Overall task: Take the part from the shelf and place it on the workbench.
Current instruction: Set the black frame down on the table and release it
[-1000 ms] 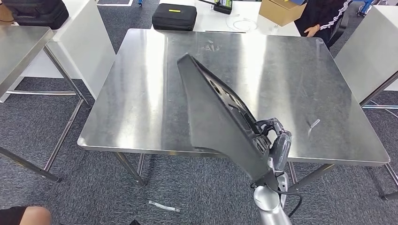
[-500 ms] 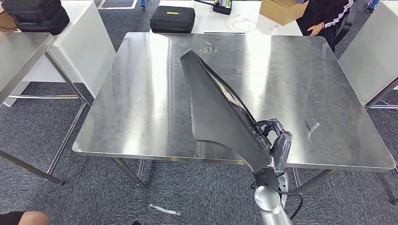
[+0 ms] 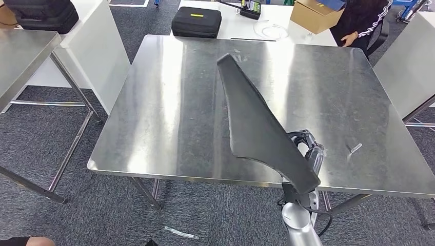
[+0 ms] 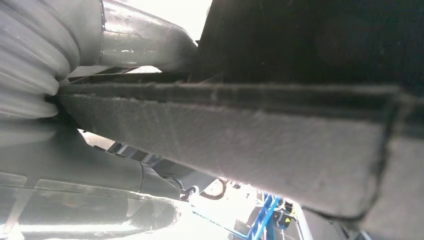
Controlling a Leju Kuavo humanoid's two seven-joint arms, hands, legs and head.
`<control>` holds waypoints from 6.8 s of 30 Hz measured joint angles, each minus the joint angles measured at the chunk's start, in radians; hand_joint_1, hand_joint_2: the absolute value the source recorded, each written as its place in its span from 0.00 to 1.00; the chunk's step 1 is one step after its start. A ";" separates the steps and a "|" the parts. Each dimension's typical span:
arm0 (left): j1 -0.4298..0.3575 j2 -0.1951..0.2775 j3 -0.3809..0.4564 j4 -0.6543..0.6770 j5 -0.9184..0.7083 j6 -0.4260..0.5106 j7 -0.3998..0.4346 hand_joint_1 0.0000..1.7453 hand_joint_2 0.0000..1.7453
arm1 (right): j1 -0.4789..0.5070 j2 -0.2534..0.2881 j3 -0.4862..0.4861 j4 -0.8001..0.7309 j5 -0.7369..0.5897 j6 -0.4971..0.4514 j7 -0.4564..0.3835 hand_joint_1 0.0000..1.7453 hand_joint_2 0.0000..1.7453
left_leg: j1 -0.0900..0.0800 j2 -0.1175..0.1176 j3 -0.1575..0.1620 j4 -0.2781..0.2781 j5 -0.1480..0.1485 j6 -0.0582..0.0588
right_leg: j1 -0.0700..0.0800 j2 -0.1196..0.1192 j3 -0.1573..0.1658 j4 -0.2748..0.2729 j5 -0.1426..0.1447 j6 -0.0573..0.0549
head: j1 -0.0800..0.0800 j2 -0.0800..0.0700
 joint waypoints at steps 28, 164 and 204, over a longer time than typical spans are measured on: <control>-0.033 -0.020 -0.139 0.028 -0.019 -0.052 0.007 0.00 1.00 | 0.179 -0.019 -0.118 -0.172 0.023 -0.050 0.005 1.00 1.00 | -0.004 0.001 0.007 -0.001 -0.007 -0.006 | 0.003 0.006 0.078 -0.166 0.067 0.004 | -0.001 0.000; -0.117 -0.039 -0.573 0.060 0.142 -0.184 0.074 0.00 0.00 | -0.691 -0.139 -0.090 1.131 1.045 -0.124 0.569 0.00 0.25 | -0.017 -0.003 0.026 -0.001 -0.027 -0.025 | -0.006 0.007 0.044 -0.201 0.138 0.011 | 0.000 0.000; -0.126 -0.043 -0.611 0.060 0.162 -0.201 0.078 0.00 0.00 | -0.779 -0.169 -0.096 1.088 1.002 -0.131 0.449 0.00 1.00 | -0.017 -0.003 0.026 -0.001 -0.027 -0.025 | -0.006 0.007 0.044 -0.201 0.138 0.011 | 0.000 0.000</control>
